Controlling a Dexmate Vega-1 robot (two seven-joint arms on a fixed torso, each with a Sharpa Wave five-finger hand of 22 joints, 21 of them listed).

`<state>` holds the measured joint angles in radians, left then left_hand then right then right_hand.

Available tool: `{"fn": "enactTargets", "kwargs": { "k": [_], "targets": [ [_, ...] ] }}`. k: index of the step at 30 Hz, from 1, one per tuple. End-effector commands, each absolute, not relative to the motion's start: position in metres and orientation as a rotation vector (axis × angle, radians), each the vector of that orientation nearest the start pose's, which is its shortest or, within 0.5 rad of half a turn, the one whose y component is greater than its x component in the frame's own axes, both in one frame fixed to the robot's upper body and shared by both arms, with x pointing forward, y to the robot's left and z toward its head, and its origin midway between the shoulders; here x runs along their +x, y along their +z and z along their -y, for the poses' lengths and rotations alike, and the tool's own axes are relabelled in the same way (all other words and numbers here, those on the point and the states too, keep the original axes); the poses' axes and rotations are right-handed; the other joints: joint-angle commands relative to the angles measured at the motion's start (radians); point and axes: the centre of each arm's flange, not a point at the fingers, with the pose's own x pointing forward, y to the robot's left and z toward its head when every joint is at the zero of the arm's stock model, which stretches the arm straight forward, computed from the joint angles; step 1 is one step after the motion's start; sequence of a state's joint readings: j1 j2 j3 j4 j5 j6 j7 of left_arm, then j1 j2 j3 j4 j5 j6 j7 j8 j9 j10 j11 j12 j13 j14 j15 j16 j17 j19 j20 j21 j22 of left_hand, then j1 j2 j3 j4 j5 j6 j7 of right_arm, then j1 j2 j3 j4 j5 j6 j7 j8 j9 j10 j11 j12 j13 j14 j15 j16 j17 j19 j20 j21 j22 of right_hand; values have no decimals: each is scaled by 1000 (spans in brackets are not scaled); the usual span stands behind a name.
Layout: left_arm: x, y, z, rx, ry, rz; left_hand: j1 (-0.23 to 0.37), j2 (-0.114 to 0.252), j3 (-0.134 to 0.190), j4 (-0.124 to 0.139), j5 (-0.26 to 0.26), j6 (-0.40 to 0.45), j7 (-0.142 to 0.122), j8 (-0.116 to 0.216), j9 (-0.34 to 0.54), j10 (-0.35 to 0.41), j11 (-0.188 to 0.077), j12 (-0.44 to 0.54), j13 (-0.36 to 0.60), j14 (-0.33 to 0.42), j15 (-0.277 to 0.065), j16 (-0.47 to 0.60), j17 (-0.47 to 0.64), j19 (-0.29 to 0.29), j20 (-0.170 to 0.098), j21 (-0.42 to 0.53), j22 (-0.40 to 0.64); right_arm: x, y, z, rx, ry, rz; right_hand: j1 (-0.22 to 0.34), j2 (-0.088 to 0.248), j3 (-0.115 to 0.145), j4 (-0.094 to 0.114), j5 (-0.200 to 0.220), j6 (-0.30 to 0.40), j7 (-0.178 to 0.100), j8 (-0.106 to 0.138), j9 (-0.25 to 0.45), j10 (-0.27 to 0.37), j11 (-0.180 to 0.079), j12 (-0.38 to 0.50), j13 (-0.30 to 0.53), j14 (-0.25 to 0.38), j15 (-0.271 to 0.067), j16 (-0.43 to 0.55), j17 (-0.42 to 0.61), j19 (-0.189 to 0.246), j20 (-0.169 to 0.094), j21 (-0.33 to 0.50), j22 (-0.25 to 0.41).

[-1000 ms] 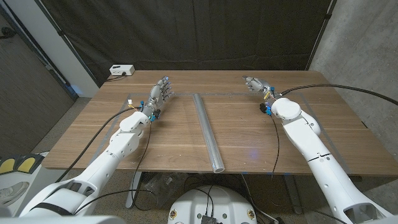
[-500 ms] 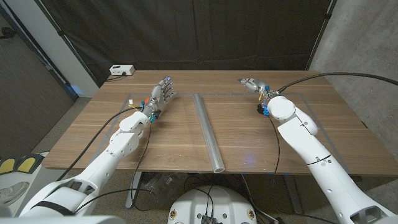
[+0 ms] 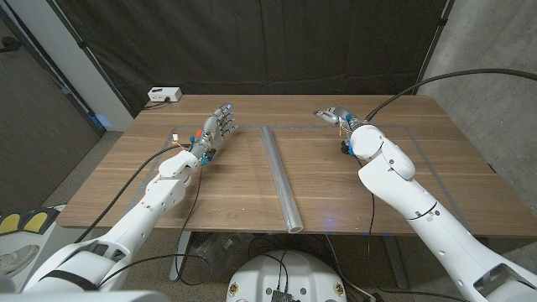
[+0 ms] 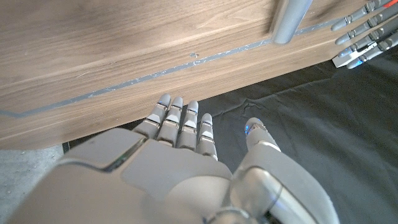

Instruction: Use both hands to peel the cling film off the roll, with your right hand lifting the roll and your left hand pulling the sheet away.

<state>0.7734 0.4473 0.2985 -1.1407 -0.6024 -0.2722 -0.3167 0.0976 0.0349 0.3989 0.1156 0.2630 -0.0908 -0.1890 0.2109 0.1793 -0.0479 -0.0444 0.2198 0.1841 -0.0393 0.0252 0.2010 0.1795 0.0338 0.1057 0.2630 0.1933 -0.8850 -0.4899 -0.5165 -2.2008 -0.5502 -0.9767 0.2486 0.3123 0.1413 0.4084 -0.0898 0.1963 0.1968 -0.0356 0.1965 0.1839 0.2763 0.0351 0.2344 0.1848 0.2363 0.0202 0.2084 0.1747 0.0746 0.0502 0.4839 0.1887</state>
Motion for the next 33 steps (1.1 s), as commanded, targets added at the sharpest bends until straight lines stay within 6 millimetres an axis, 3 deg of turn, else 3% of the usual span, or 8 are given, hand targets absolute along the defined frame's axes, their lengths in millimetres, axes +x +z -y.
{"fn": "enactTargets", "kwargs": {
  "k": [1,18,33],
  "targets": [
    [670,-31,-300,17,-395,558,-3,6,-2,-2,4,8,-2,-1,3,6,0,8,2,7,-1,4,2,2,13,4,3,515,35,143,-1027,-54,196,11,4,4,-6,6,7,-1,8,3,10,-10,8,1,15,-4,5,4,10,-2,-3,1],
    [670,-38,-304,13,-442,553,-1,8,-4,-1,3,20,3,-1,4,22,4,9,4,28,0,6,3,6,18,4,4,499,32,107,-1110,-25,146,34,2,14,-24,9,4,-5,3,3,12,-21,5,1,23,-18,-1,2,14,-5,-6,1],
    [670,-40,-310,15,-471,546,-2,10,-6,1,2,27,2,-2,5,33,6,10,5,41,1,7,5,8,22,5,5,503,24,80,-1163,23,99,40,4,13,-26,9,0,-6,1,4,9,-20,1,1,17,-22,-5,5,14,-6,-9,2]
  ]
}}
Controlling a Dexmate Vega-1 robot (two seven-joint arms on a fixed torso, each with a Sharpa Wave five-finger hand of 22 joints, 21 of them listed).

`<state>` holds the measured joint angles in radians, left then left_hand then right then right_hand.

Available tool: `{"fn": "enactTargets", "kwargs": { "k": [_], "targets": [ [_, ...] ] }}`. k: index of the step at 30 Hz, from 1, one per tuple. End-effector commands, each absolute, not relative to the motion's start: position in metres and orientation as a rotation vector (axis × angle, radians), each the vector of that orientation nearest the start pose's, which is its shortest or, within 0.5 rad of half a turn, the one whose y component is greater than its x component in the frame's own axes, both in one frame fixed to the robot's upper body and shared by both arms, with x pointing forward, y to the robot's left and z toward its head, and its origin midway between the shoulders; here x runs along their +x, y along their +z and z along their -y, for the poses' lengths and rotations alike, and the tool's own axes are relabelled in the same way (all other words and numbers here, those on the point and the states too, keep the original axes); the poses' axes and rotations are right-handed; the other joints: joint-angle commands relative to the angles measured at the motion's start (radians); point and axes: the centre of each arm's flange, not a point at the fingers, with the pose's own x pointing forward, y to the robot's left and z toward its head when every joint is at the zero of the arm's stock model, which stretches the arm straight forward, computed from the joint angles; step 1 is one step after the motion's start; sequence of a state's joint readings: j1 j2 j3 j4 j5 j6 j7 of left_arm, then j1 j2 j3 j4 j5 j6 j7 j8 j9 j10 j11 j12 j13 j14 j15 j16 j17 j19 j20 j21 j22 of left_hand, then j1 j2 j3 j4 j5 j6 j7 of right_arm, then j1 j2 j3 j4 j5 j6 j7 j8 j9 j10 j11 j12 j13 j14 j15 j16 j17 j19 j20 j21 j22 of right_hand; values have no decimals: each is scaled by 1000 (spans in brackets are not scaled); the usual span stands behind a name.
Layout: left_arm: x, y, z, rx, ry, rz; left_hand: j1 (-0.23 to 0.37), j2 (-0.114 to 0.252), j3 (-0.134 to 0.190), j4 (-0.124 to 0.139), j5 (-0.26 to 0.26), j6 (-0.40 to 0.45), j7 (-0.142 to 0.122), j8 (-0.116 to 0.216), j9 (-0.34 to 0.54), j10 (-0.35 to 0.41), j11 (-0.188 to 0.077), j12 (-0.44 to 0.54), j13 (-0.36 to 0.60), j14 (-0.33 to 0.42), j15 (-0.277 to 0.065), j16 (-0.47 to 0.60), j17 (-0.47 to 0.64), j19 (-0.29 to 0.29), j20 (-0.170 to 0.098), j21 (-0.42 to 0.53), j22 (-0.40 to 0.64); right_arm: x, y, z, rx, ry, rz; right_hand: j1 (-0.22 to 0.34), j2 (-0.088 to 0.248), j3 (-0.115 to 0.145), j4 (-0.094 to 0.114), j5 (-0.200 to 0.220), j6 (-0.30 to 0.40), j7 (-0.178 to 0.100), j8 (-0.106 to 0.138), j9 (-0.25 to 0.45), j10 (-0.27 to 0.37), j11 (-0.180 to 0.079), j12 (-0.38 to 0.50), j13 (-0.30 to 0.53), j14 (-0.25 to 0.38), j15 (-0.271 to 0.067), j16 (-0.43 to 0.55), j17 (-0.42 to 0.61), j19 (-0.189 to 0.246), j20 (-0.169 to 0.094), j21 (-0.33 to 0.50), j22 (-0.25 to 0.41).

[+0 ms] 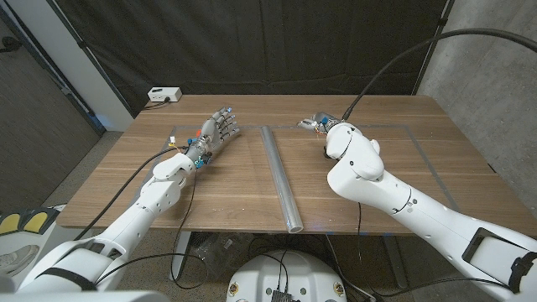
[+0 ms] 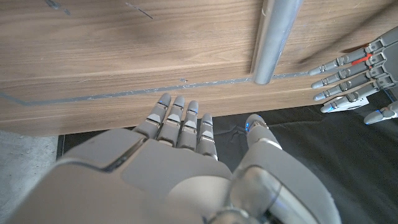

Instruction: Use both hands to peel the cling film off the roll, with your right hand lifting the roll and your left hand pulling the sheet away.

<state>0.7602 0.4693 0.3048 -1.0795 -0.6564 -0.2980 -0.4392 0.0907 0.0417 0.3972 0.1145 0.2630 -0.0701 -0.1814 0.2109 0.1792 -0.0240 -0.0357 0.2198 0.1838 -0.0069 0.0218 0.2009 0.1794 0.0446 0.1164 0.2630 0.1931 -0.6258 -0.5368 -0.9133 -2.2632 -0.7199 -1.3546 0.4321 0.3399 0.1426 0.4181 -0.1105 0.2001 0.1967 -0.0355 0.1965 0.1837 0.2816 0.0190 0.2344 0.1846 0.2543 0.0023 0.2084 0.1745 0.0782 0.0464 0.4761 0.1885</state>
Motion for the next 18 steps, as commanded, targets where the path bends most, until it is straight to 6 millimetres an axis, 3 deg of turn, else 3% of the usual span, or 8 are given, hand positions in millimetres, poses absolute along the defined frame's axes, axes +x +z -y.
{"fn": "enactTargets", "kwargs": {
  "k": [1,18],
  "targets": [
    [670,-40,-310,15,-472,546,5,3,-5,2,1,6,-6,-2,5,10,-3,10,5,9,4,7,5,-3,12,5,5,503,24,78,-1166,27,94,12,3,3,-5,5,-1,-6,0,4,4,-6,1,1,-1,-4,-5,5,10,-3,-2,2],
    [672,-42,-315,13,-496,544,4,4,-7,4,0,8,-6,-4,6,30,0,14,6,23,7,8,7,-3,13,4,6,508,17,52,-1210,60,37,21,1,2,-12,4,-2,-3,-1,4,2,-8,-2,1,-6,-7,-9,6,7,-5,-6,2]
  ]
}}
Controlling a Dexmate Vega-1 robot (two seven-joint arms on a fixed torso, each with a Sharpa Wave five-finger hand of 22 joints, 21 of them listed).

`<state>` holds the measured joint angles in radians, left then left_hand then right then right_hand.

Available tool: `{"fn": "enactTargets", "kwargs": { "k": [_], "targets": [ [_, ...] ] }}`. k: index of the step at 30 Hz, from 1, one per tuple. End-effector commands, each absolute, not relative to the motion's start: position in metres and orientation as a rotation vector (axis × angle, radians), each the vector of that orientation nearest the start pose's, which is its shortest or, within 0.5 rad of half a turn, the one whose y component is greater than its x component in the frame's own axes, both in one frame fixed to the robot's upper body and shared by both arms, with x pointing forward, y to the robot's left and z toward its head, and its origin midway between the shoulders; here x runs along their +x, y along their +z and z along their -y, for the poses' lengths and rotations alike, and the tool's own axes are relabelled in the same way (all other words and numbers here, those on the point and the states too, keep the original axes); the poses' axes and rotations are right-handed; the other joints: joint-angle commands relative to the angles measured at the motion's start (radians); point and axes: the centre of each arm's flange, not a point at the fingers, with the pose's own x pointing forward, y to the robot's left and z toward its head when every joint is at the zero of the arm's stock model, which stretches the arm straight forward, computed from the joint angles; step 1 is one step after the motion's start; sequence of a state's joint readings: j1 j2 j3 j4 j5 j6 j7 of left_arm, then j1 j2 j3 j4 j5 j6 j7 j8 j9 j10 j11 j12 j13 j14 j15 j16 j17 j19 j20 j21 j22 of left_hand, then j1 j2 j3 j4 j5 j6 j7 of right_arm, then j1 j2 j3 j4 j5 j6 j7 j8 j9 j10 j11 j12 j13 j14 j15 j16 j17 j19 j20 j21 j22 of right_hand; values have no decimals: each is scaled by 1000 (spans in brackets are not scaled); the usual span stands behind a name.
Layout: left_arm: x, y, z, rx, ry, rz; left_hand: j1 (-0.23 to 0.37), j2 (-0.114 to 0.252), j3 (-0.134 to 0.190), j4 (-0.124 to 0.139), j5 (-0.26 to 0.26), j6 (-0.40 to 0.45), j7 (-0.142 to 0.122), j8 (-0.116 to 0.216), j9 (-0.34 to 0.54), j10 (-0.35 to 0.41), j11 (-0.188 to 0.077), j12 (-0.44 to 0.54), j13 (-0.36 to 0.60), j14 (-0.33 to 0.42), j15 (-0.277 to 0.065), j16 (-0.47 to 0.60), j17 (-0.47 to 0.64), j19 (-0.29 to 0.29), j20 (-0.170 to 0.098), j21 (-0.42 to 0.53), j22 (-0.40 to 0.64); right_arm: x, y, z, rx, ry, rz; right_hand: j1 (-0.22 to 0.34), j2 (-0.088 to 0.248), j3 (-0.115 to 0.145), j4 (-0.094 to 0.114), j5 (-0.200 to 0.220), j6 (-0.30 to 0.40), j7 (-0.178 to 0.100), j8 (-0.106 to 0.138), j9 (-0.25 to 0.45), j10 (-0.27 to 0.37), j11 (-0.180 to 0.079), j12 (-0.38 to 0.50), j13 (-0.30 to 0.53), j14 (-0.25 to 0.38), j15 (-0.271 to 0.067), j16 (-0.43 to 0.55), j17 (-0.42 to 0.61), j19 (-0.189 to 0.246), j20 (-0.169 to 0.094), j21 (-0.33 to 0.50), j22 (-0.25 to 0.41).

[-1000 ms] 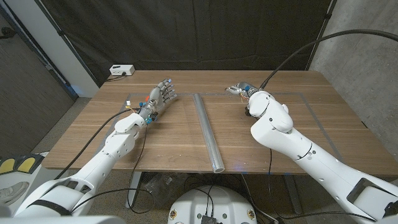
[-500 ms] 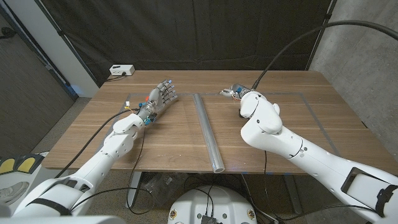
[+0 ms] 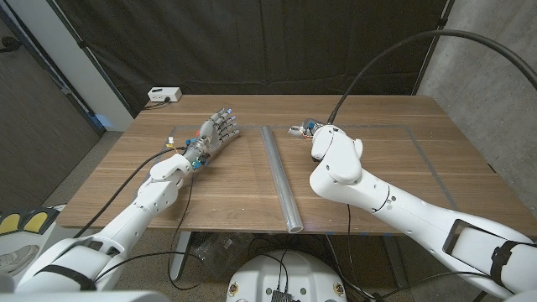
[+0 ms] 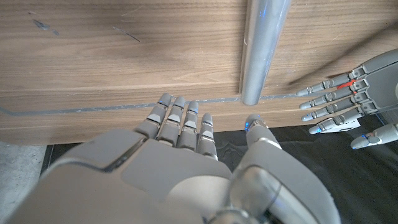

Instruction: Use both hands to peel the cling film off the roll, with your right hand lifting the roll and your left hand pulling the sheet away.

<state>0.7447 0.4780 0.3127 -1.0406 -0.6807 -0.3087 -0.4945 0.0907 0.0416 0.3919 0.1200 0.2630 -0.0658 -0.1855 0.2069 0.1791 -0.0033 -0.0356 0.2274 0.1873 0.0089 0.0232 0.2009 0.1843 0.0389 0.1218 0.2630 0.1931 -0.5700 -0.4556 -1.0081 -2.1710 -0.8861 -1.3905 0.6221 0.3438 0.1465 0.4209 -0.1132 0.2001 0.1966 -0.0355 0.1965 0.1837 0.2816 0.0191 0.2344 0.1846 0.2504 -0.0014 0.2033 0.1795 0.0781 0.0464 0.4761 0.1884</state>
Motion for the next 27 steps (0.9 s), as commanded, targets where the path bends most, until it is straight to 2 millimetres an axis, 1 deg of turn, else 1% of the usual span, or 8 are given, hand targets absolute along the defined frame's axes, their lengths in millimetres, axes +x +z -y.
{"fn": "enactTargets", "kwargs": {
  "k": [1,3,4,10,13,17,22,27],
  "targets": [
    [672,-43,-315,12,-497,544,4,4,-2,-1,0,4,-2,0,6,10,0,6,3,8,5,8,2,3,8,4,6,508,18,50,-1221,59,34,22,-5,1,-13,5,-2,-4,-1,4,3,-9,-2,2,-2,-5,-5,0,7,-6,-7,2],
    [672,-43,-315,11,-500,545,4,4,-2,-1,0,4,-2,-1,6,10,0,5,3,11,4,9,2,3,8,4,6,509,18,46,-1241,51,25,41,-11,5,-28,5,-2,-1,0,4,10,-7,-1,2,-2,-9,-7,-2,12,-9,-8,1],
    [673,-43,-316,10,-501,545,4,4,-3,-1,-1,4,-3,-1,6,10,1,5,3,12,3,9,2,3,8,3,6,510,18,44,-1251,45,18,68,-20,10,-46,4,0,7,2,5,14,-2,-1,3,10,-11,-6,-3,23,1,-8,1],
    [673,-44,-317,6,-501,546,3,4,-4,0,-1,5,-3,-1,6,13,3,5,3,13,4,9,3,4,8,4,6,515,18,33,-1311,32,-14,119,-39,15,-65,-3,2,26,4,6,40,2,6,5,43,-30,0,-4,52,12,-5,0],
    [673,-44,-318,6,-501,546,3,4,-4,0,-1,6,-1,-1,6,14,3,5,3,14,3,8,3,4,8,3,6,518,17,28,-1344,26,-32,160,-61,15,-72,-13,3,31,5,6,45,-9,6,7,68,-47,4,-2,79,2,0,1],
    [673,-45,-320,4,-498,546,3,4,-5,0,-2,6,-2,-2,6,18,3,6,3,15,4,8,3,4,8,3,6,520,15,21,-1373,21,-50,210,-105,3,-70,-17,9,43,9,8,79,-15,18,11,120,-74,17,2,111,0,7,3],
    [673,-45,-320,4,-498,545,3,4,-6,1,-2,7,-2,-2,6,18,3,5,4,15,3,7,3,5,8,3,6,522,15,16,-1392,24,-60,239,-147,-35,-49,-5,50,46,22,10,155,-13,47,22,212,-108,50,20,168,-31,26,9],
    [672,-45,-321,5,-499,546,2,4,-6,1,-2,7,-2,-3,6,19,4,4,4,17,4,7,4,6,9,4,6,524,12,11,-1402,27,-72,246,-153,-63,-36,4,111,37,41,12,223,-21,76,32,290,-134,91,45,220,-57,50,15]
  ]
}}
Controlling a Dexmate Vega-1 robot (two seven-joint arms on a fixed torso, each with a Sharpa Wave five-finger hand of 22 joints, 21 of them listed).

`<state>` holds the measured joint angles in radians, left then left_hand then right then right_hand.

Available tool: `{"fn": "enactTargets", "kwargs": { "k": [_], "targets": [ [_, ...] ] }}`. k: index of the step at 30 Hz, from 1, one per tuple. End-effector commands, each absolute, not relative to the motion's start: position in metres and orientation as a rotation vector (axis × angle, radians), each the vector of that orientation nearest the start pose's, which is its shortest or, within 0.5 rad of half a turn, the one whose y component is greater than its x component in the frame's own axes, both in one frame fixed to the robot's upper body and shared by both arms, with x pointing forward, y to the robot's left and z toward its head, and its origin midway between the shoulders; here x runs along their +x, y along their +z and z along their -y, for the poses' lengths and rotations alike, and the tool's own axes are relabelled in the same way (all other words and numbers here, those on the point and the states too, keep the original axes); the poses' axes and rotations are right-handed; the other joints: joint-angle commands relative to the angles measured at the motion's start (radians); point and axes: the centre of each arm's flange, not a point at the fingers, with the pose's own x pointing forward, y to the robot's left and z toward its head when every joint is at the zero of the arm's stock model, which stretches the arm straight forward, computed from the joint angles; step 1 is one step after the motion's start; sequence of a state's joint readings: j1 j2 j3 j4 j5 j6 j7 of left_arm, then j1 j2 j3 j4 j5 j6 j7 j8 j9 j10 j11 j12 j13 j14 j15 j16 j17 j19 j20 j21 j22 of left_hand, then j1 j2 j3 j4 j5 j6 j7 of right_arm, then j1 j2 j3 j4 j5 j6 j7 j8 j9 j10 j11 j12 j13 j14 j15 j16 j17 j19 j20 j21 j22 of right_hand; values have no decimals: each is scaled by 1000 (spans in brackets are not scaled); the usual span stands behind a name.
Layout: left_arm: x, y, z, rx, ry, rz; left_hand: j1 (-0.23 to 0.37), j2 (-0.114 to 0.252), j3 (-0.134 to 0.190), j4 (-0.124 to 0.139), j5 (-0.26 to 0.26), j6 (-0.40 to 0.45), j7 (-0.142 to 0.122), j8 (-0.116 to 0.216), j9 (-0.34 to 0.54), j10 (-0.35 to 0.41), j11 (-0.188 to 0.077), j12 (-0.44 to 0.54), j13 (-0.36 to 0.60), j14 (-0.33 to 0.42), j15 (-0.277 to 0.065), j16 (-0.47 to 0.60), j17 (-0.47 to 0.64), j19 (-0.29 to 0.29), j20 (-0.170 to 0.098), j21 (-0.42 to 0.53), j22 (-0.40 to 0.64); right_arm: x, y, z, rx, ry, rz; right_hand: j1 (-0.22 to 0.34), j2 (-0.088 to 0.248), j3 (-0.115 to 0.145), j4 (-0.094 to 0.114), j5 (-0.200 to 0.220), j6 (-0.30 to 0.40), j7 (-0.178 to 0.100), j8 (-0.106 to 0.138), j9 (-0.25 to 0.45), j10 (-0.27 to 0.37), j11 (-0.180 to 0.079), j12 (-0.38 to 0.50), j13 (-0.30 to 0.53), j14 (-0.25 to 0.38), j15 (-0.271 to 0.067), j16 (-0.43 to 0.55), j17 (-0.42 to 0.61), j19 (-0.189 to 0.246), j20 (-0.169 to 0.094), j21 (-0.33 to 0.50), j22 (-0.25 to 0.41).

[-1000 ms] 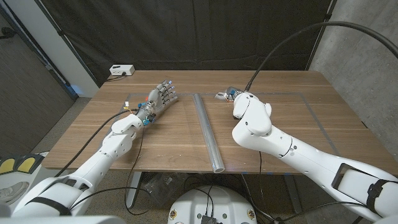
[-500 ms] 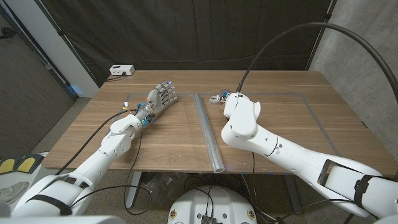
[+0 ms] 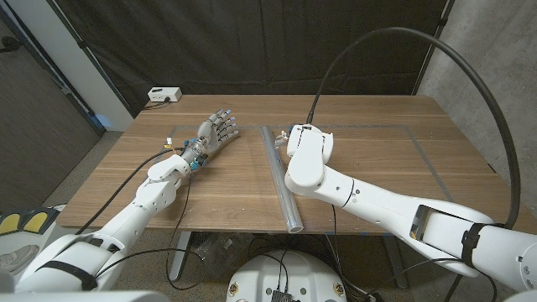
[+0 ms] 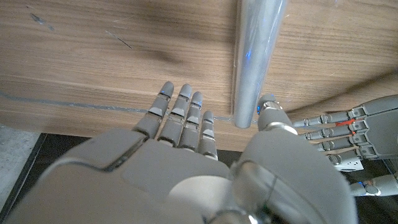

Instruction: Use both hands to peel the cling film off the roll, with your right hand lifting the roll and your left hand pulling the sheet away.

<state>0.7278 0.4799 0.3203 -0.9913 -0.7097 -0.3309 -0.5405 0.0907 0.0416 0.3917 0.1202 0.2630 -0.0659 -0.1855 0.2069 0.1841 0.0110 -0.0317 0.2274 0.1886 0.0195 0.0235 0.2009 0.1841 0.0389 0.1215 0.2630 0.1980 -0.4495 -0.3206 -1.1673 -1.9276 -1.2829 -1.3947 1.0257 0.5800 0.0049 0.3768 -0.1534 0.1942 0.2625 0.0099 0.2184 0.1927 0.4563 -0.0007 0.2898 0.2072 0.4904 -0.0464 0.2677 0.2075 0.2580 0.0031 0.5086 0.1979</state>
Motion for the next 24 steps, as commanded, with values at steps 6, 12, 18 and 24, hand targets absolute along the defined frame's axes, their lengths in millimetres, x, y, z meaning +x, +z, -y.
{"fn": "enactTargets", "kwargs": {
  "k": [6,12,18,24],
  "targets": [
    [671,-44,-321,6,-501,548,2,4,-7,1,-2,7,-2,-3,1,5,-1,4,3,6,4,6,4,5,10,3,1,526,9,7,-1412,24,-97,5,-15,-40,15,15,91,-10,32,3,92,2,39,16,104,-95,56,36,83,-17,40,9],
    [670,-44,-321,8,-501,549,2,4,-8,2,-3,7,-1,-4,1,6,-1,3,3,7,3,5,4,5,10,3,2,532,6,1,-1437,30,-152,-9,-19,-52,26,18,113,-15,35,4,77,3,33,18,77,-75,40,37,76,-5,42,11],
    [669,-44,-321,8,-501,549,1,3,-9,2,-3,7,-1,-5,1,6,-1,2,3,6,5,4,5,5,10,2,2,537,3,-2,-1451,45,-210,-15,-13,-60,34,23,150,-18,41,4,120,-6,49,22,151,-95,64,42,115,-13,62,13],
    [669,-44,-321,8,-500,550,1,3,-10,3,-3,7,-1,-5,1,7,0,1,3,6,5,3,5,6,11,2,2,542,0,-6,-1465,65,-259,-30,-10,-72,45,23,156,-17,39,4,136,-1,52,24,197,-105,88,52,135,-10,76,16]
  ]
}}
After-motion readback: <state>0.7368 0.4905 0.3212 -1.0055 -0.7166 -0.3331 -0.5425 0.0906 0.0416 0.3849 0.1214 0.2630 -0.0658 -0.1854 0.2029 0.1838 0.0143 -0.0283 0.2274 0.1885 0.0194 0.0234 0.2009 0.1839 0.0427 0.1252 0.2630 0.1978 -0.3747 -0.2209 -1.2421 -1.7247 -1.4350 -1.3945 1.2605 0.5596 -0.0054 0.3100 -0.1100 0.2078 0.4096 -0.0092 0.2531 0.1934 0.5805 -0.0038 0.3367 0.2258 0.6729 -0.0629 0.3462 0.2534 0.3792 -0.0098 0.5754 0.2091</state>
